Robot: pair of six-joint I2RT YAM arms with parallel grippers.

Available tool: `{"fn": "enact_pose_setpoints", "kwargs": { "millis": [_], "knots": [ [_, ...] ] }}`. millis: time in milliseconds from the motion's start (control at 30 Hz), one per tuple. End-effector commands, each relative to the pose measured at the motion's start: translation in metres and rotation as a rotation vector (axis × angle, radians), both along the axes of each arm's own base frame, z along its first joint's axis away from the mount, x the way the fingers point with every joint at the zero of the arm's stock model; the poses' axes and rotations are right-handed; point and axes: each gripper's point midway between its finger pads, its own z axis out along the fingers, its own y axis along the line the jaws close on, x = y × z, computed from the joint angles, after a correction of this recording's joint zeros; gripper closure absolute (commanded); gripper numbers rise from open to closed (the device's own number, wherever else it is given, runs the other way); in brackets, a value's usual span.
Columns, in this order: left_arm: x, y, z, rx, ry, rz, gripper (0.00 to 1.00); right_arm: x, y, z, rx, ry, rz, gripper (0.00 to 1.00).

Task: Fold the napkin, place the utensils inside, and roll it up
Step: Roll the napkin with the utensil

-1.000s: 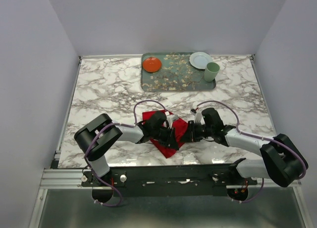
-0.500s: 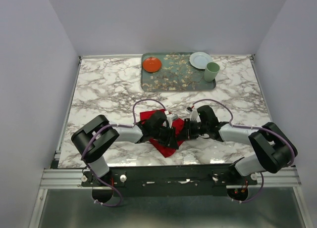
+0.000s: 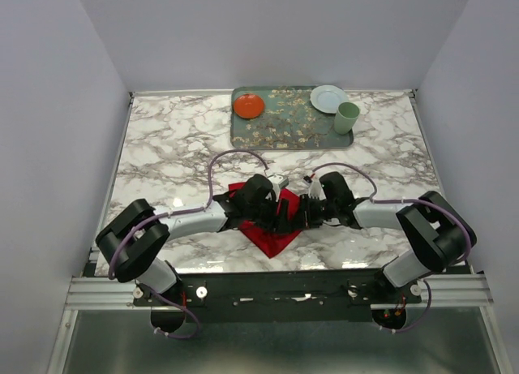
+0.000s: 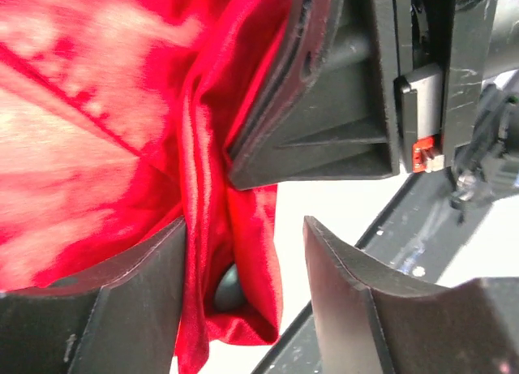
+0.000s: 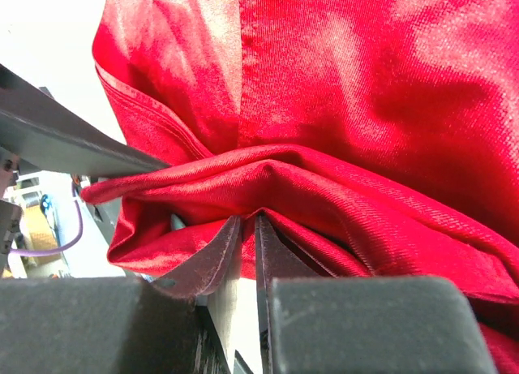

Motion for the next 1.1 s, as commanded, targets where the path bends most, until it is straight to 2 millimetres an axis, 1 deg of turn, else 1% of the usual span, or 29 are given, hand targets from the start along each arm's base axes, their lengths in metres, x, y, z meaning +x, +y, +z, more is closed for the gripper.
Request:
{"fn": "enact_pose_setpoints", "kwargs": {
  "millis": [0,33,100,133,200,233,267,333,367,400,433,467,500,533,567,600,633,700,733,800,867,900,1033,1067],
  "knots": [
    [0.013,0.017,0.013,0.092,-0.12,0.05,0.35,-0.001,0.0,-0.01,-0.029,0.008,0.024,0.8],
    [0.02,0.022,0.016,0.124,-0.163,0.085,0.31,-0.002,0.0,-0.011,-0.032,0.014,0.025,0.8],
    [0.026,0.03,0.03,0.182,-0.249,0.108,0.32,-0.002,-0.001,-0.012,-0.033,0.023,0.027,0.8],
    [0.03,0.032,0.036,0.221,-0.315,0.134,0.34,-0.003,-0.001,-0.012,-0.035,0.026,0.027,0.8],
    [0.029,0.03,0.052,0.222,-0.388,0.13,0.39,-0.004,-0.001,-0.012,-0.04,0.036,0.031,0.8],
    [0.024,0.026,0.055,0.223,-0.416,0.119,0.47,-0.002,0.0,-0.01,-0.037,0.034,0.031,0.8],
    [0.024,0.024,0.059,0.221,-0.443,0.123,0.52,-0.003,0.0,-0.01,-0.04,0.048,0.033,0.8],
    [0.019,0.019,0.061,0.233,-0.478,0.099,0.59,-0.002,0.001,-0.008,-0.044,0.051,0.034,0.8],
    [0.012,0.011,0.063,0.224,-0.492,0.063,0.61,-0.003,0.0,-0.009,-0.054,0.063,0.03,0.8],
    [0.009,0.008,0.058,0.246,-0.502,0.034,0.63,-0.002,0.0,-0.009,-0.061,0.073,0.029,0.8],
    [0.006,0.004,0.056,0.257,-0.51,0.014,0.69,-0.003,0.0,-0.009,-0.068,0.084,0.031,0.8],
    [0.003,0.0,0.057,0.268,-0.524,-0.002,0.71,-0.002,0.001,-0.007,-0.076,0.099,0.034,0.8],
    [-0.006,-0.004,0.05,0.31,-0.554,-0.027,0.73,-0.002,0.001,-0.006,-0.074,0.109,0.031,0.8],
    [-0.008,-0.004,0.046,0.339,-0.578,-0.037,0.76,-0.003,0.002,-0.004,-0.071,0.115,0.033,0.8],
    [-0.012,-0.006,0.043,0.358,-0.588,-0.046,0.77,-0.002,0.004,-0.003,-0.067,0.12,0.033,0.8],
    [-0.014,-0.007,0.034,0.39,-0.605,-0.048,0.78,0.0,0.005,-0.001,-0.061,0.124,0.027,0.79],
    [-0.016,-0.008,0.029,0.399,-0.611,-0.053,0.79,-0.004,0.004,-0.003,-0.074,0.156,0.028,0.8],
    [-0.018,-0.006,0.016,0.431,-0.619,-0.049,0.79,-0.005,0.005,-0.003,-0.071,0.177,0.023,0.79],
    [-0.018,-0.004,0.013,0.447,-0.63,-0.037,0.78,-0.006,0.004,-0.006,-0.078,0.188,0.021,0.79],
    [-0.017,-0.001,0.006,0.467,-0.638,-0.021,0.72,-0.008,0.004,-0.007,-0.078,0.2,0.022,0.79],
    [-0.016,0.001,0.001,0.489,-0.655,-0.013,0.69,-0.01,0.004,-0.009,-0.079,0.208,0.025,0.79],
    [-0.016,0.002,-0.004,0.502,-0.654,-0.014,0.69,-0.01,0.003,-0.009,-0.08,0.209,0.026,0.79],
    [-0.014,0.002,-0.012,0.531,-0.665,-0.007,0.68,-0.011,0.003,-0.009,-0.078,0.211,0.031,0.79],
    [-0.014,0.0,-0.013,0.528,-0.662,-0.013,0.67,-0.012,0.003,-0.009,-0.078,0.213,0.032,0.79]
  ]
}}
